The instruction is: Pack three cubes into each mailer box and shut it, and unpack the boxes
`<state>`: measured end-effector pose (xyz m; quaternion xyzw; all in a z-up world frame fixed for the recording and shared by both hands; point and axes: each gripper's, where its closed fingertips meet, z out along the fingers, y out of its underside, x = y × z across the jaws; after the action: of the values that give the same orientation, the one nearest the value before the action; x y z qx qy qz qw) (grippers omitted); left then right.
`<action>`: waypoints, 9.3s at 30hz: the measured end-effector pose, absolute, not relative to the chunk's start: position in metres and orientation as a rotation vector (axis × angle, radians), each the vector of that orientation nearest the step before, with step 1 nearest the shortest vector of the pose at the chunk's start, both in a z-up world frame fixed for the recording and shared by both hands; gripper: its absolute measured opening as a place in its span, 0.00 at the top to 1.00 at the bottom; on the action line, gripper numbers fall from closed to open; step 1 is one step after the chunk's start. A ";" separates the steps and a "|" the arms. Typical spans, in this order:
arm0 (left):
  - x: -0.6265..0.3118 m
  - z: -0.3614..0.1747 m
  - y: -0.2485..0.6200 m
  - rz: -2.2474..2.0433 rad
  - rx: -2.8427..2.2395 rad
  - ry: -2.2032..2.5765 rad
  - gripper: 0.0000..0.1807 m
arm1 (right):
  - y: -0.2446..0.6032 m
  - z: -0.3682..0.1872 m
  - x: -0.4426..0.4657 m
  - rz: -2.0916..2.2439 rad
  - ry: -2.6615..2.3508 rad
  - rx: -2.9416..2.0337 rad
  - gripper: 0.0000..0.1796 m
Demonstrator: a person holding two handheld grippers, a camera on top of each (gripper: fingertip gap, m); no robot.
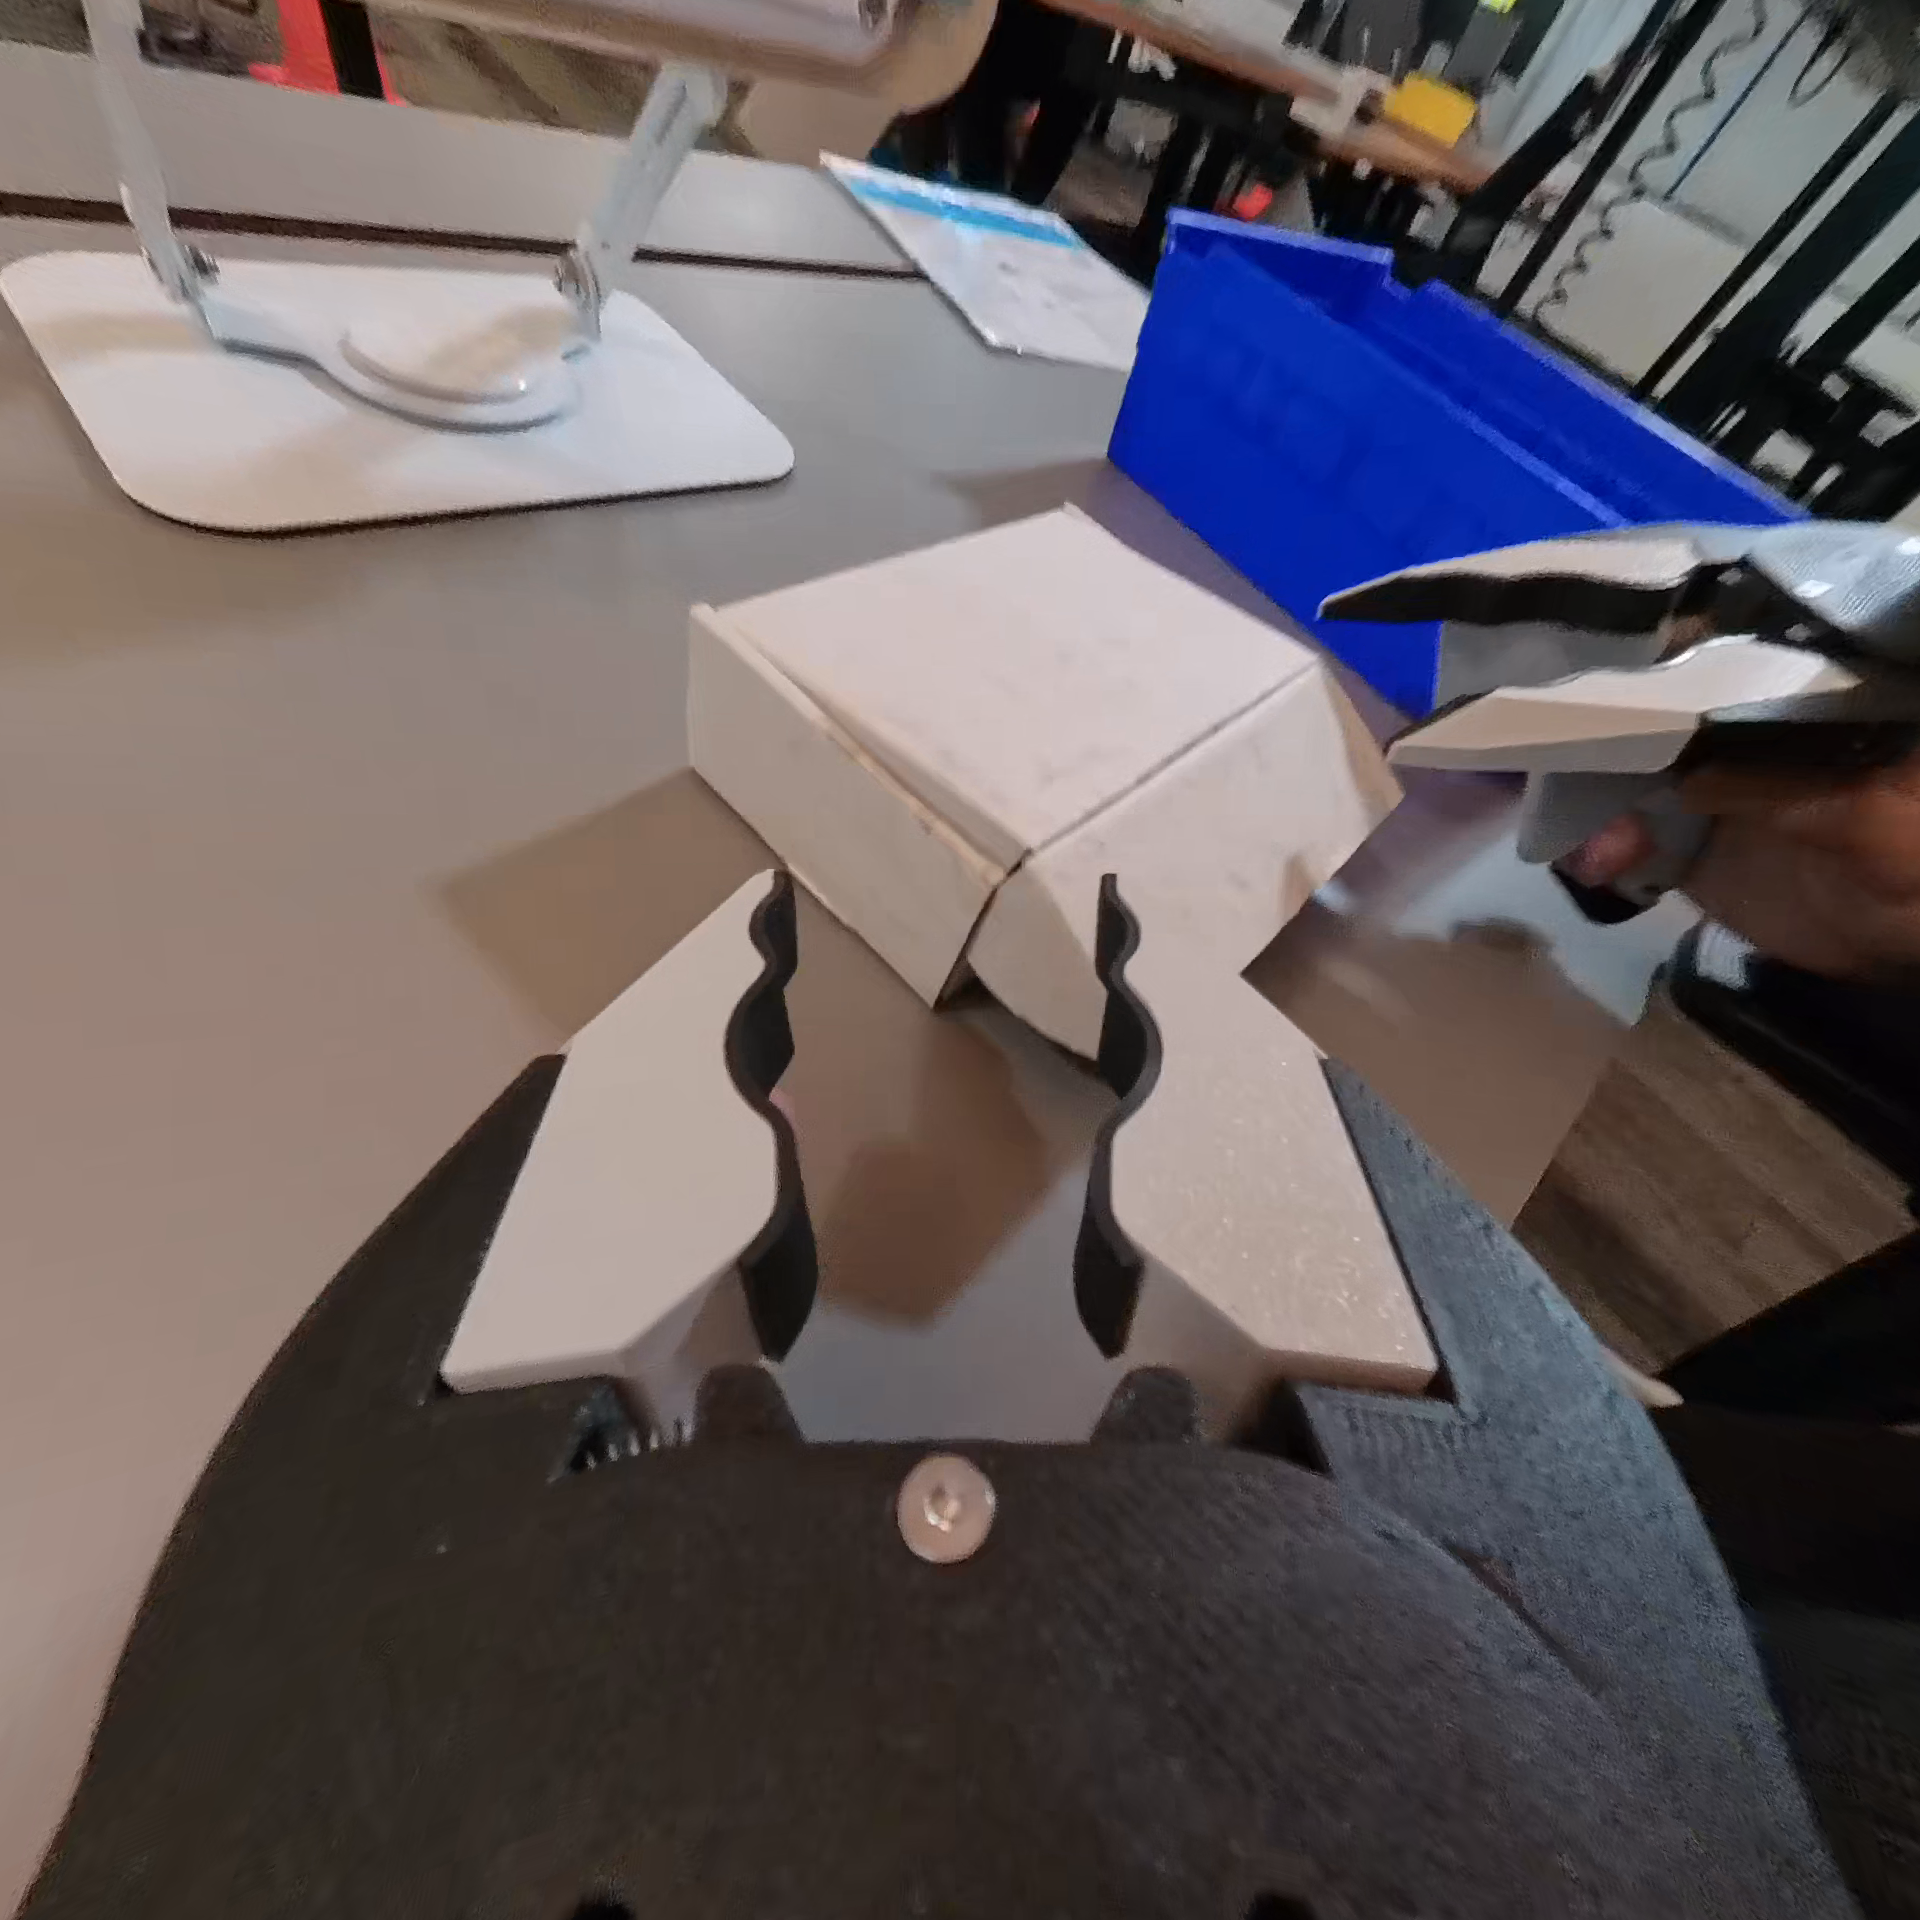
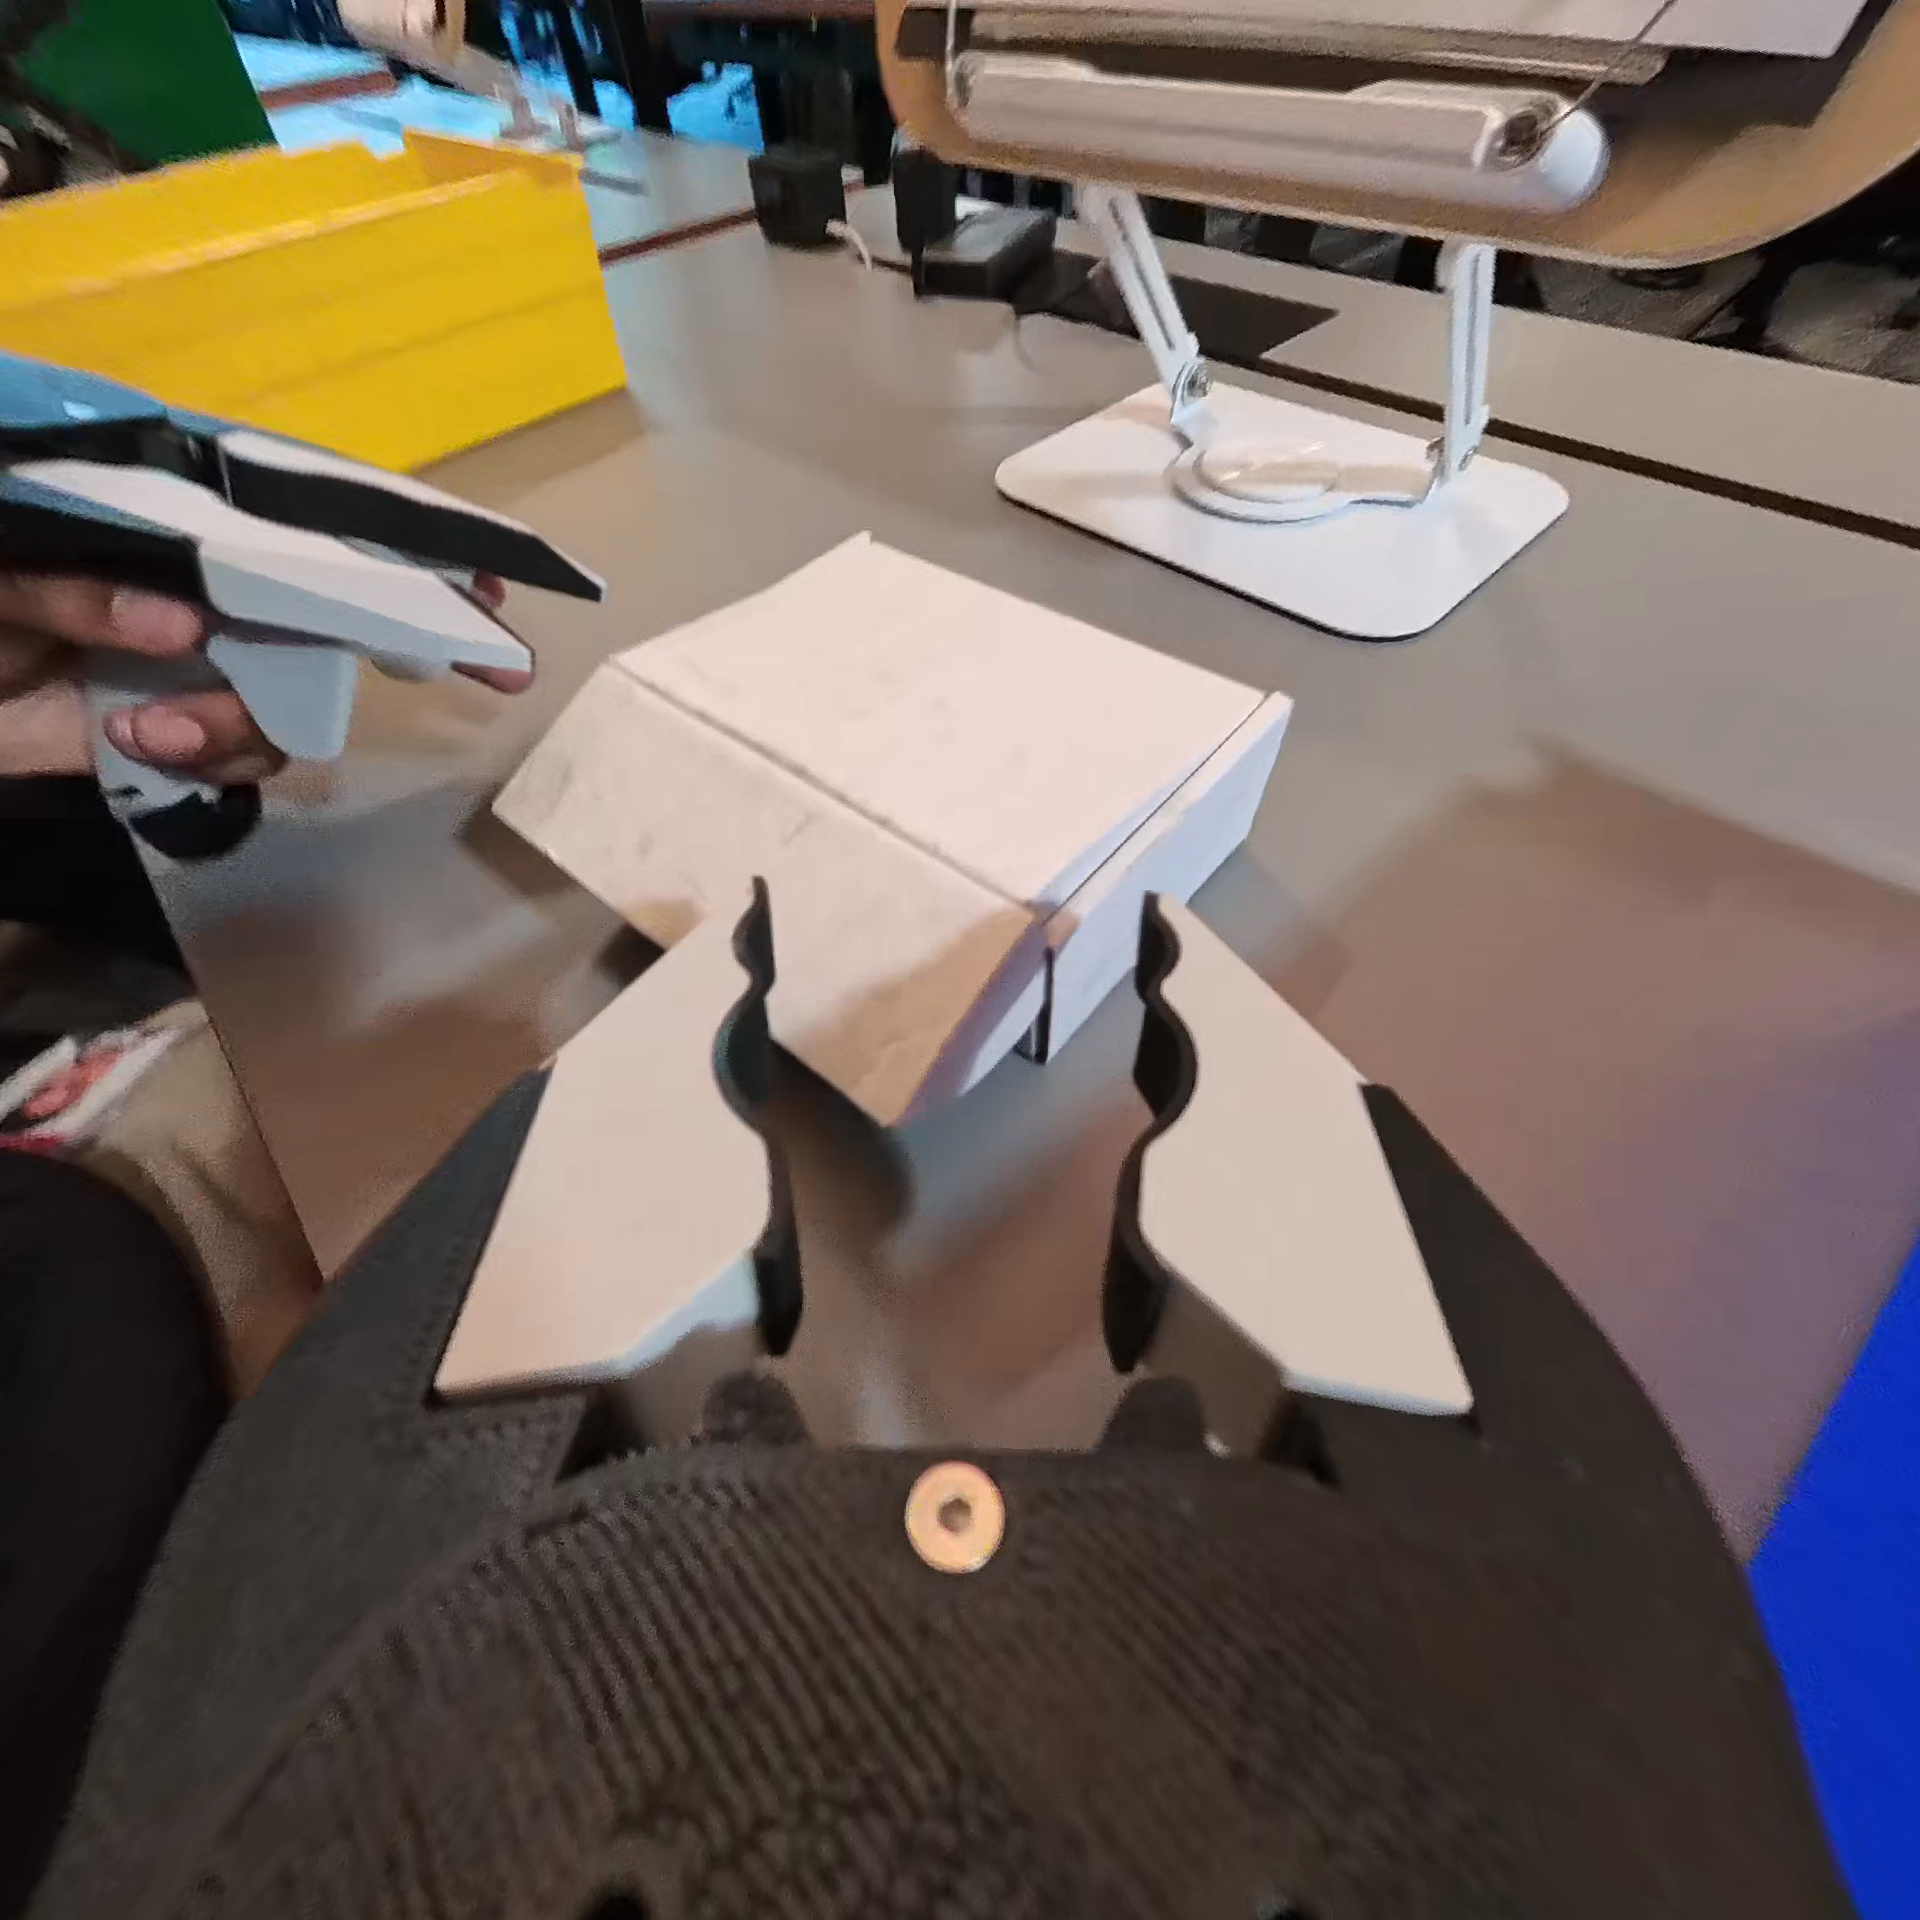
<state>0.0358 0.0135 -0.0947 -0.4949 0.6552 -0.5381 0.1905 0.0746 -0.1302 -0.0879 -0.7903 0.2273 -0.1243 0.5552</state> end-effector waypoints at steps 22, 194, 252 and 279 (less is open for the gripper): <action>0.046 -0.124 -0.020 -1.542 -1.432 2.113 0.61 | -0.119 -0.120 0.072 0.005 0.633 -1.941 0.66; 0.010 -0.157 0.010 -1.005 -0.813 2.460 0.83 | -0.120 -0.151 0.020 -0.158 0.167 -2.343 0.87; 0.036 -0.116 -0.048 -1.360 -1.200 2.930 0.24 | -0.114 -0.053 0.032 -1.130 -0.158 -1.905 0.54; -0.009 -0.078 -0.080 -1.256 -0.270 2.250 0.45 | -0.110 -0.073 -0.002 -0.808 -0.331 -2.081 0.60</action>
<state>-0.0085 -0.0798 -0.0782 -0.1004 0.8358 -0.4663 0.2718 -0.0015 -0.1095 -0.0732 -0.8334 -0.1327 -0.3234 0.4281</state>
